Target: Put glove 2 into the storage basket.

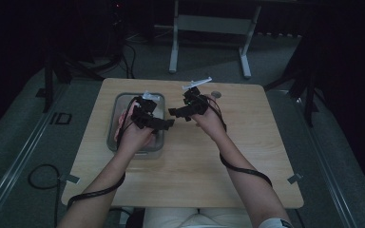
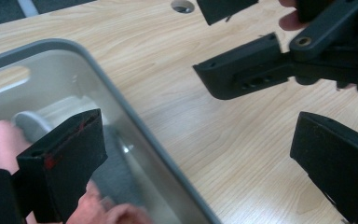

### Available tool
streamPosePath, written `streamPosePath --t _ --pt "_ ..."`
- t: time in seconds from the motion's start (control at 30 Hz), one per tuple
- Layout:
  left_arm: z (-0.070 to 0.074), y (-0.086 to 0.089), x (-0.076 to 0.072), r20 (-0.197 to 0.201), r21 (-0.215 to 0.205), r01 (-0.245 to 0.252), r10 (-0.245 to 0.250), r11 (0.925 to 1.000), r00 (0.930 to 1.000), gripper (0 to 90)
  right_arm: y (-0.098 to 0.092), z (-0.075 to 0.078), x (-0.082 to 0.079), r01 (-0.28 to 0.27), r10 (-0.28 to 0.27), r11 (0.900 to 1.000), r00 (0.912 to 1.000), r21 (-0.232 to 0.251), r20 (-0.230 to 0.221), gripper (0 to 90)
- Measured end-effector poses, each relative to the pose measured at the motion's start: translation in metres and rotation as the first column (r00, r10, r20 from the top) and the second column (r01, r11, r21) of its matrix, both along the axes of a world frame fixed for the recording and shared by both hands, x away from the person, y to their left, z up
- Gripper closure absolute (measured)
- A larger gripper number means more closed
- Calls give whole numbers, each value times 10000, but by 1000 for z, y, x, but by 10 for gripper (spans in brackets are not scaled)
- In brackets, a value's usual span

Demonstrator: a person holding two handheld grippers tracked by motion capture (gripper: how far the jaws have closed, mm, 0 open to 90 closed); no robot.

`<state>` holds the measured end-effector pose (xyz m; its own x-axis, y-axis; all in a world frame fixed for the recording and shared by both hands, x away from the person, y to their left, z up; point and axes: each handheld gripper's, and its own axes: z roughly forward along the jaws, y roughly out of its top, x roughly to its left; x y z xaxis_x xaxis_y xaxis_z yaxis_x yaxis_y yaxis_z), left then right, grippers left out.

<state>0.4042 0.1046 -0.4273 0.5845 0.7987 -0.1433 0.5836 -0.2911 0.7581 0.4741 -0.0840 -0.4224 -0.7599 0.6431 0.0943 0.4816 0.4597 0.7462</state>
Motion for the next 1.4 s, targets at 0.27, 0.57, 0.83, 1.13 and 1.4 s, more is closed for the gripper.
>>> streamPosePath --t 0.27,0.57,0.83,1.13,1.4 --pt "-10 -23 -5 239 19 519 -520 9986 9984 27 -20 -12 -4 110 -105 9998 9997 -187 239 143" --pt "-20 -52 -18 459 -201 1317 -1307 9911 9904 27 -48 -32 -16 -19 38 9990 9991 -446 419 140" --pt "-36 -73 -33 548 -168 2052 -2040 9786 9774 28 -70 -57 -30 -245 279 9983 9975 -529 648 138" --pt "-53 -90 -45 499 13 2730 -2728 9620 9608 28 -87 -88 -45 -296 325 9984 9978 -491 586 138" --pt "-72 -99 -56 192 60 3186 -3186 9479 9477 27 -95 -103 -59 -486 526 9969 9965 -612 651 136"
